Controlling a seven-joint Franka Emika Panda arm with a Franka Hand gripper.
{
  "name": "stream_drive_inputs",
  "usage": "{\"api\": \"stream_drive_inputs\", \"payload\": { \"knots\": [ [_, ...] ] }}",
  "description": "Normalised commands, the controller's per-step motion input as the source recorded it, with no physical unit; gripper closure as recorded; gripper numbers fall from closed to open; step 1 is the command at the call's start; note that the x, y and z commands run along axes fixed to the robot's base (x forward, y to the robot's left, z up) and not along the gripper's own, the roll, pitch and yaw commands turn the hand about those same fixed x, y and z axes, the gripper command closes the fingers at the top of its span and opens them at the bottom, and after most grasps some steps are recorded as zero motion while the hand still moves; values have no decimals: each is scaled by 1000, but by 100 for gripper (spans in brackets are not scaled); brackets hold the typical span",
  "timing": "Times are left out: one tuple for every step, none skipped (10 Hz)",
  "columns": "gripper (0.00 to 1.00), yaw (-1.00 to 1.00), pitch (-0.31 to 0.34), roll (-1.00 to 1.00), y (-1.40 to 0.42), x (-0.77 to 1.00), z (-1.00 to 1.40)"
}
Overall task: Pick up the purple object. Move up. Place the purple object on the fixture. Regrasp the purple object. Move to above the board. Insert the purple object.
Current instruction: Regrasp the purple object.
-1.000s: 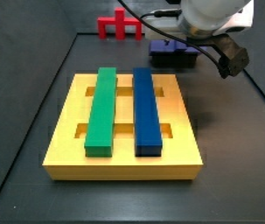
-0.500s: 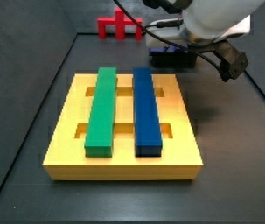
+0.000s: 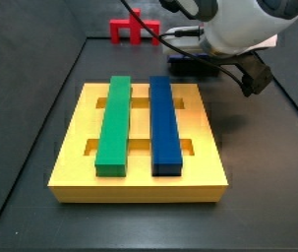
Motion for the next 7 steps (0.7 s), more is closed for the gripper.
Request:
{"api": "stream_drive_inputs", "payload": {
  "knots": [
    [0, 6, 80, 220, 0, 17, -6],
    [0, 14, 37, 117, 0, 0, -31],
    [0, 23, 0, 0, 0, 0, -51],
    [0, 0, 0, -60, 0, 0, -11],
    [0, 0, 0, -83, 0, 0, 0],
    [0, 0, 0, 0, 0, 0, 0],
    [100, 0, 0, 0, 0, 0, 0]
  ]
}}
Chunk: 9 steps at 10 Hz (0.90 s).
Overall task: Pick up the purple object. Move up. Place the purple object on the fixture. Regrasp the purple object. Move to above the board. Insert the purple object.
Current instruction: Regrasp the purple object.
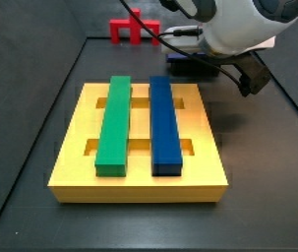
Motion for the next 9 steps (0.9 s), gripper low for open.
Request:
{"api": "stream_drive_inputs", "payload": {
  "knots": [
    [100, 0, 0, 0, 0, 0, 0],
    [100, 0, 0, 0, 0, 0, 0],
    [100, 0, 0, 0, 0, 0, 0],
    [100, 0, 0, 0, 0, 0, 0],
    [100, 0, 0, 0, 0, 0, 0],
    [100, 0, 0, 0, 0, 0, 0],
    [100, 0, 0, 0, 0, 0, 0],
    [100, 0, 0, 0, 0, 0, 0],
    [100, 0, 0, 0, 0, 0, 0]
  ]
}}
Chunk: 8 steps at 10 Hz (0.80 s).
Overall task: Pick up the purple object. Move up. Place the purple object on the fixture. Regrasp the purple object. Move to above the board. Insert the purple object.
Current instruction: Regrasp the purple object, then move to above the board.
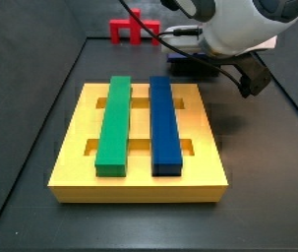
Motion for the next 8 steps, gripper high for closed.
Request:
{"api": "stream_drive_inputs", "payload": {
  "knots": [
    [100, 0, 0, 0, 0, 0, 0],
    [100, 0, 0, 0, 0, 0, 0],
    [100, 0, 0, 0, 0, 0, 0],
    [100, 0, 0, 0, 0, 0, 0],
    [100, 0, 0, 0, 0, 0, 0],
    [100, 0, 0, 0, 0, 0, 0],
    [100, 0, 0, 0, 0, 0, 1400],
    [100, 46, -15, -13, -17, 1, 1400]
  ]
}}
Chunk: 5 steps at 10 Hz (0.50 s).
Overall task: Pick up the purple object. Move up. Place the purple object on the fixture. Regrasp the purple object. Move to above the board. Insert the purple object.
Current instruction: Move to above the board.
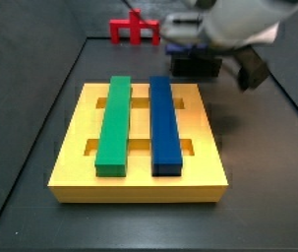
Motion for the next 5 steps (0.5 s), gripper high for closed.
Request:
{"api": "stream_drive_inputs", "payload": {
  "knots": [
    [100, 29, -28, -55, -21, -30, 1400],
    [100, 24, -33, -29, -8, -24, 1400],
    [100, 0, 6, 6, -29, -2, 1400],
    [100, -5, 8, 7, -38, -10, 1400],
    [100, -8, 15, -24, -12, -3, 1400]
  ]
}}
